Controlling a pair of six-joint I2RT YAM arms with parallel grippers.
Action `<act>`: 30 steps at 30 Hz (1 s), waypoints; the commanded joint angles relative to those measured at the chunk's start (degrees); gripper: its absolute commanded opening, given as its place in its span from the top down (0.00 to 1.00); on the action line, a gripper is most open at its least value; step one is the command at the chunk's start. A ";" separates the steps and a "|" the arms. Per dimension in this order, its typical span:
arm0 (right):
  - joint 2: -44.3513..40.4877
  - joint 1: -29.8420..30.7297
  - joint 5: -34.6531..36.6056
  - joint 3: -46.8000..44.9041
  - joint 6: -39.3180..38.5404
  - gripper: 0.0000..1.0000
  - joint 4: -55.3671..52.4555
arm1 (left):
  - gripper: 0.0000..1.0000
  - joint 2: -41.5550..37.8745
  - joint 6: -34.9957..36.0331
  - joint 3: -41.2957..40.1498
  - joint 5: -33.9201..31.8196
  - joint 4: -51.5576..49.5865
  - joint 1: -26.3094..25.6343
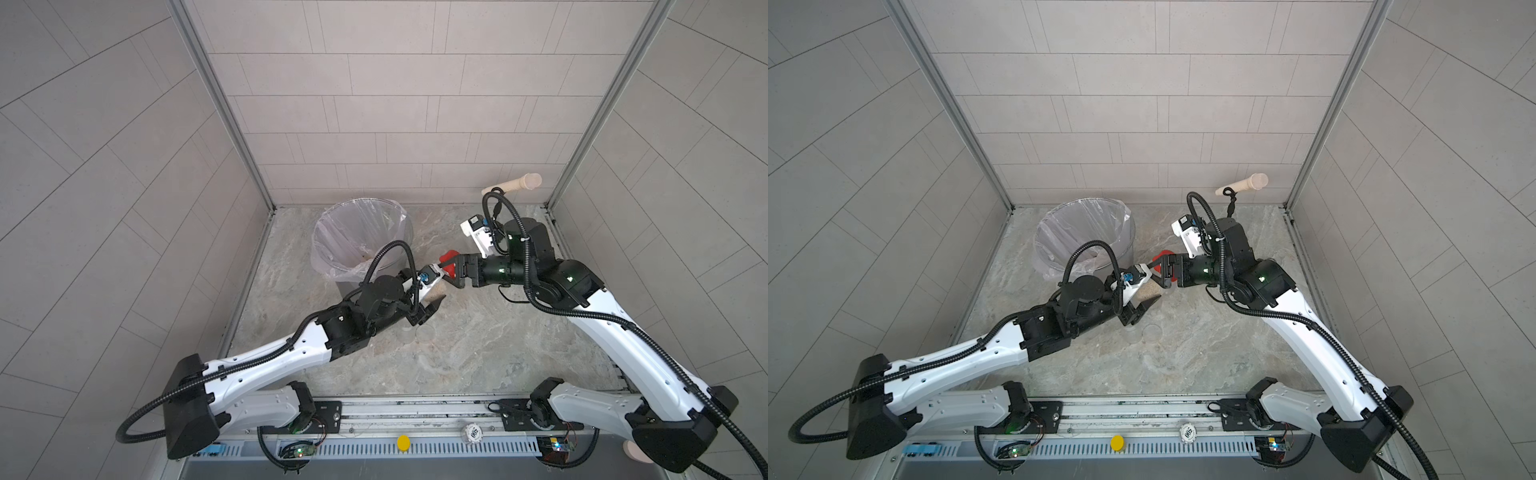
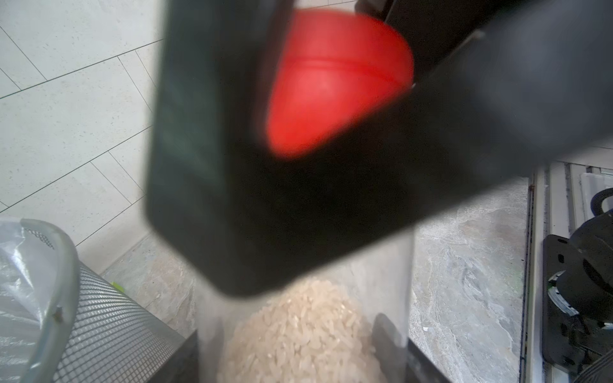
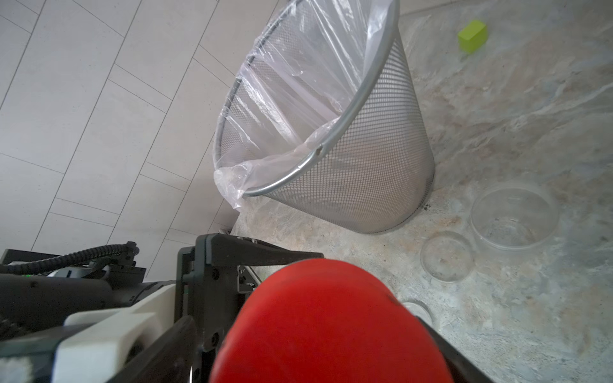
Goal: Empty moldy rice from jars
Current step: Pick up the jar from the center of the board.
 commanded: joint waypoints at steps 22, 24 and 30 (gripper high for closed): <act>0.62 -11.83 -11.82 8.94 13.51 0.06 -4.81 | 0.89 -2.35 16.10 1.36 -11.54 0.46 -0.13; 2.12 -11.83 -12.22 10.51 12.85 0.08 -7.57 | 0.89 -2.08 17.05 1.32 -11.56 0.88 -0.12; 5.41 -11.06 -9.90 13.36 7.75 0.10 -15.29 | 0.91 -1.48 18.94 1.95 -10.78 0.31 -0.28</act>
